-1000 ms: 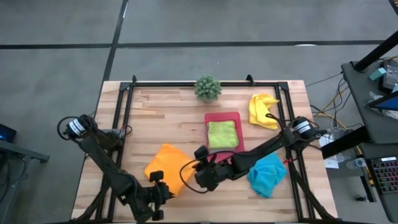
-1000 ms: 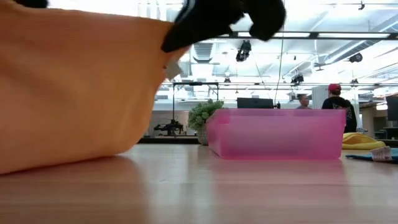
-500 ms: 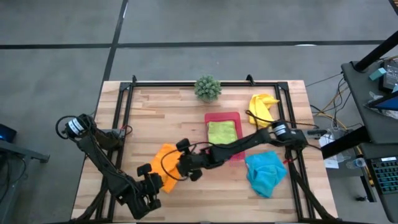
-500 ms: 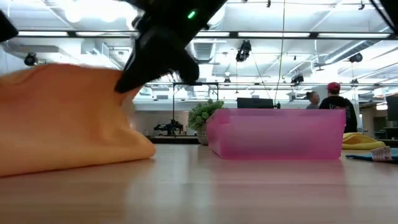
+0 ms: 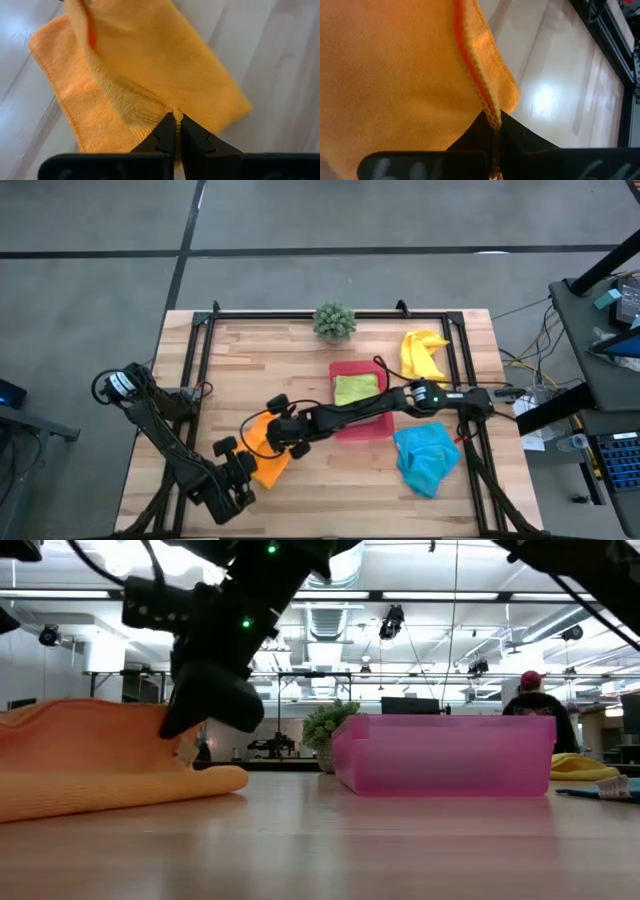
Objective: Fold microfiber towels
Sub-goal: Fold the orange towel, then put the orange towel into the red bin
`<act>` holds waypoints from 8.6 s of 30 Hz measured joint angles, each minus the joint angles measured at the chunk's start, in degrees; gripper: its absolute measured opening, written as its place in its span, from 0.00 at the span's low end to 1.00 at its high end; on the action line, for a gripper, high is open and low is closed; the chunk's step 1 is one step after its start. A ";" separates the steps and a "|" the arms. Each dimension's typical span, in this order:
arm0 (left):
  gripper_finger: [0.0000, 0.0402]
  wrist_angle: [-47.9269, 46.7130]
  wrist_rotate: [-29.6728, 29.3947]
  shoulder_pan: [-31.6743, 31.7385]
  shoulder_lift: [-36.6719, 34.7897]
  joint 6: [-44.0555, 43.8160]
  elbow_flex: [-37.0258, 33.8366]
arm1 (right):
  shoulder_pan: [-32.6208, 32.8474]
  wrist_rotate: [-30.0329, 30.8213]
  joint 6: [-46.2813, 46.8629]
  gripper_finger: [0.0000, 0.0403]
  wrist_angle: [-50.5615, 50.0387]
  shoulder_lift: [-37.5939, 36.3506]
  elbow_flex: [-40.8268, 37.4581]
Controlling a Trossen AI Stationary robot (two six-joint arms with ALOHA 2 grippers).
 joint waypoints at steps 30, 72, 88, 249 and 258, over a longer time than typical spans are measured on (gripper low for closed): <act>0.34 -17.53 8.87 0.53 -3.01 -0.33 0.57 | -0.58 -0.69 12.39 0.28 -13.69 -0.09 6.97; 0.34 -2.99 15.49 1.64 -3.85 0.92 -3.05 | 3.73 -5.89 21.60 0.02 -10.46 -2.27 -2.87; 0.34 -0.90 9.03 3.15 -3.88 7.42 -3.26 | 9.73 -4.36 27.61 0.02 -21.98 -4.31 -2.87; 0.03 84.63 4.95 19.33 7.61 16.46 -27.43 | 18.37 5.46 108.41 0.21 28.70 -19.72 -48.77; 0.03 85.49 4.86 19.32 7.45 19.74 -27.43 | 18.48 7.36 97.72 0.03 27.57 -19.61 -46.43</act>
